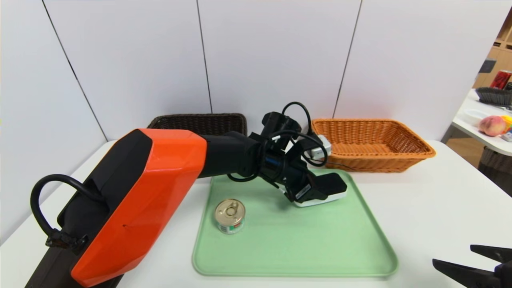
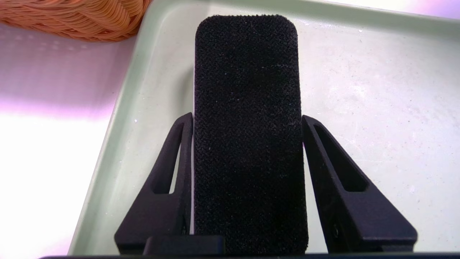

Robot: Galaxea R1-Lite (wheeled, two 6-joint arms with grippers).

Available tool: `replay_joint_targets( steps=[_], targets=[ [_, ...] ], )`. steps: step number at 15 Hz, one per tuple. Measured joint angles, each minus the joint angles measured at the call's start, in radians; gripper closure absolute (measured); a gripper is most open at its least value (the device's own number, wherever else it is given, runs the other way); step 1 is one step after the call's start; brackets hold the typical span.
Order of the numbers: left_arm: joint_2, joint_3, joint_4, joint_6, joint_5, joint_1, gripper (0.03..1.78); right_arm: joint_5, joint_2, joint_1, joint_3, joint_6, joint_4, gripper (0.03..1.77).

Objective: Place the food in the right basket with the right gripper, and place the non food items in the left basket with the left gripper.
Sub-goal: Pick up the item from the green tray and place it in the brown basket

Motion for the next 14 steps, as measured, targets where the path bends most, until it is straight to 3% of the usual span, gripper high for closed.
replay_joint_targets(
  steps=[14],
  targets=[
    [-0.063,0.000,0.005,-0.003,0.001,0.037,0.88,0.000,-0.010,0.001,-0.004,0.000,0.000,0.09]
  ],
)
